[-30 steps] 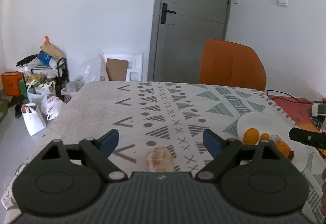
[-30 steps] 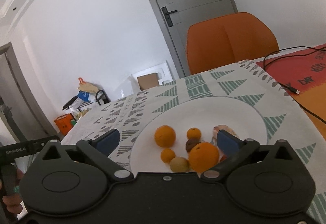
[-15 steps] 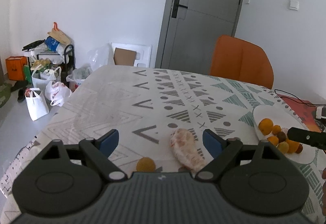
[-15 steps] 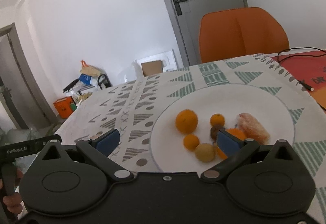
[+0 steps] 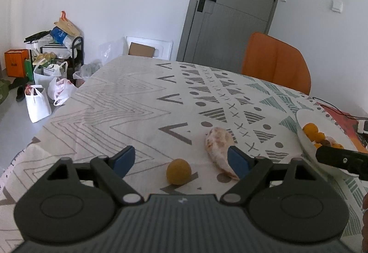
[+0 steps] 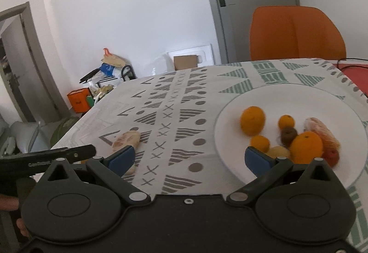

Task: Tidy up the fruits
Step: 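Grasp the yellow-green fruit with the left gripper while the right gripper grasps the pomelo segment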

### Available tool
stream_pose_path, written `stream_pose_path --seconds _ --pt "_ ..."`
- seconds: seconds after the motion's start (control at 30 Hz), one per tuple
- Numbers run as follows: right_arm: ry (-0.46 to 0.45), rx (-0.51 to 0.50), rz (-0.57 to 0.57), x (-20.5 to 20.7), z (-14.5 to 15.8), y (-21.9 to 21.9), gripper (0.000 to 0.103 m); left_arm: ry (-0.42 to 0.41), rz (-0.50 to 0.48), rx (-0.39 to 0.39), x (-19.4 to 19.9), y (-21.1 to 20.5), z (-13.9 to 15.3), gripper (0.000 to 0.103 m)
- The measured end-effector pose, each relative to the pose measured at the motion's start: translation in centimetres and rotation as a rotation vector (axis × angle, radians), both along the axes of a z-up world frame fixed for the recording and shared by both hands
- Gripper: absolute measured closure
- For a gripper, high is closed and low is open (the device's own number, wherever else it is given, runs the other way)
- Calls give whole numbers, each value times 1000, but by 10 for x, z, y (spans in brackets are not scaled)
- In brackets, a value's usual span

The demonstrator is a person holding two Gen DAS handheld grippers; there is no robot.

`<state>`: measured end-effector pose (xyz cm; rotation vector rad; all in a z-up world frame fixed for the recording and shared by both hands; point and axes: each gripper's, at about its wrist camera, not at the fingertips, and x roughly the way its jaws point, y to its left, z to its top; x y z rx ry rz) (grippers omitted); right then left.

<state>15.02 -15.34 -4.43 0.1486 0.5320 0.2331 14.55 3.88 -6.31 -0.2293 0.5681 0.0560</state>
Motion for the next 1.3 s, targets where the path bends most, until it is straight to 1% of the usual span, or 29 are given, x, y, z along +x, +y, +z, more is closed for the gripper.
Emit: stream_pose_path --seconds 0.13,0.23,0.3,0.33,0.4,0.43,0.5,0.57,0.67,0.9,1.13,1.2,1.3 --pt "12 -4 32 6 0 6 0 -20 -9 11 1 -4 -2 18" --pt "20 -23 49 11 0 14 0 -18 -13 4 4 -6 -6 24" --pt "14 -40 57 13 1 20 0 -3 -20 -5 6 -6 -9 34" --pt "12 -43 61 14 1 22 0 -1 -26 -6 7 -7 -10 37" --pt "9 -48 68 16 1 25 0 0 -28 -6 6 -8 -13 51" --pt "10 -52 73 17 2 26 0 6 -26 -7 7 -9 -14 55" --pt "22 -52 87 21 2 30 0 16 -19 -19 7 -6 -16 72" --pt "23 -57 98 23 2 37 0 17 -13 -40 6 -1 -16 80" --pt "28 -65 122 26 1 46 0 12 -6 -67 3 6 -15 80" --pt "51 -85 177 31 -3 67 3 -10 26 -88 -7 21 -9 80" --pt "89 -108 213 38 -8 86 16 -40 71 -97 -20 37 -5 80" --pt "98 -117 217 42 -11 92 17 -43 85 -99 -22 41 -5 80" --pt "110 -131 239 45 -15 104 25 -50 103 -109 -26 47 -4 80"
